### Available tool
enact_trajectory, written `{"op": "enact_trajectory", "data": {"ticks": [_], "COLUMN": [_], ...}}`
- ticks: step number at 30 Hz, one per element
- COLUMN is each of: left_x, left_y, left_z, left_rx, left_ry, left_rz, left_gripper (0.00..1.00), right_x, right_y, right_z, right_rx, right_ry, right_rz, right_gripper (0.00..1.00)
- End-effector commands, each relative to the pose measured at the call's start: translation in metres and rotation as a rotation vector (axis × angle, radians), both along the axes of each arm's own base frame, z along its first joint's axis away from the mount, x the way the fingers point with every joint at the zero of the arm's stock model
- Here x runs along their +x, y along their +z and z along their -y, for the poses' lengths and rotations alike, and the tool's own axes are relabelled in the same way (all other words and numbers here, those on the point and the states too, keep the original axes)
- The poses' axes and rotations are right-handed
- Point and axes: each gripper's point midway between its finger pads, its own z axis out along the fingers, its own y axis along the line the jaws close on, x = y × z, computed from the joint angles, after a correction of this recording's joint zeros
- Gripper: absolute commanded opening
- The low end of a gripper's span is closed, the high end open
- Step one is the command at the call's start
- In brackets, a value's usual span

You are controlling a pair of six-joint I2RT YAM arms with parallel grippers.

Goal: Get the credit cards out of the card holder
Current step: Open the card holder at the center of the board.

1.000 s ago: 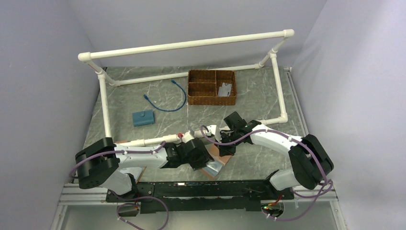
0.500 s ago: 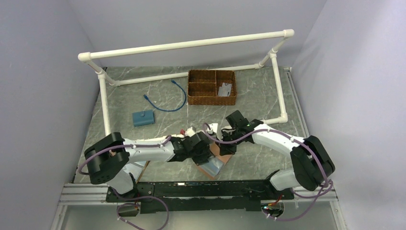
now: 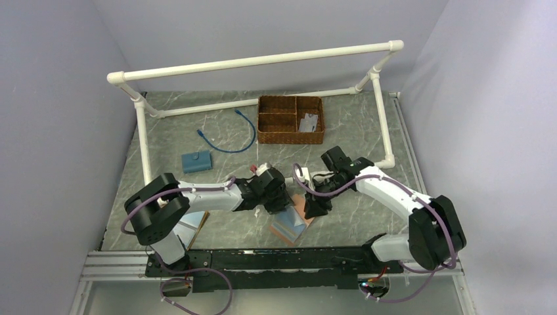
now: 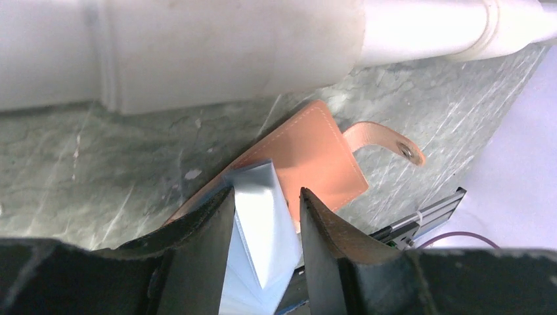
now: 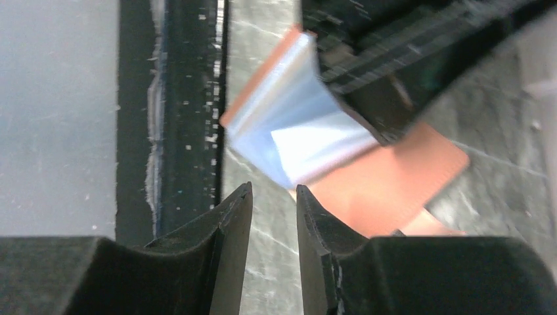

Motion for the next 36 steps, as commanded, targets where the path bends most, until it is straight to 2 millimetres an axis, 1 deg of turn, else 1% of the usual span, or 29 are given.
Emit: {"op": "enact_trajectory", "data": {"ticks": [1,4,5,6,8,12,20,27,31,34,36], "left_x": [0.009,0.013,0.014,0.013,0.012,0.012,0.011,0.004,0.0,-0.012,-0.021], "left_y": [0.011,0.014,0.016,0.017,0.018,0.022,0.036,0.06,0.072,0.071,0.072], "left_z": [0.02,0.024,0.026,0.027,0.028,0.028,0.025,0.009,-0.007,-0.022,-0.028], "left_rx": [-0.063,-0.088,-0.097,-0.105,-0.115,-0.126,-0.155,-0.169,-0.169,-0.165,-0.19], "left_ry": [-0.079,-0.084,-0.086,-0.092,-0.097,-0.103,-0.109,-0.128,-0.105,-0.096,-0.088], "left_rz": [0.061,0.084,0.084,0.084,0.084,0.09,0.124,0.184,0.218,0.193,0.185], "left_gripper": [0.47,0.47,0.47,0.47,0.47,0.48,0.49,0.52,0.52,0.51,0.5], "right_x": [-0.03,-0.028,-0.026,-0.021,-0.018,-0.008,0.006,0.01,0.01,0.009,0.01], "right_y": [0.024,0.015,0.01,-0.001,-0.014,-0.027,-0.05,-0.06,-0.061,-0.063,-0.063], "right_z": [-0.013,-0.02,-0.022,-0.021,-0.024,-0.027,-0.018,-0.011,-0.01,-0.009,-0.009], "right_rx": [0.132,0.083,0.06,0.007,-0.058,-0.144,-0.271,-0.327,-0.333,-0.341,-0.344], "right_ry": [0.171,0.171,0.166,0.15,0.144,0.109,0.057,0.042,0.041,0.041,0.04], "right_rz": [0.015,0.036,0.056,0.095,0.151,0.239,0.292,0.294,0.288,0.284,0.281], "right_gripper": [0.31,0.2,0.17,0.16,0.14,0.14,0.13,0.12,0.12,0.12,0.12]}}
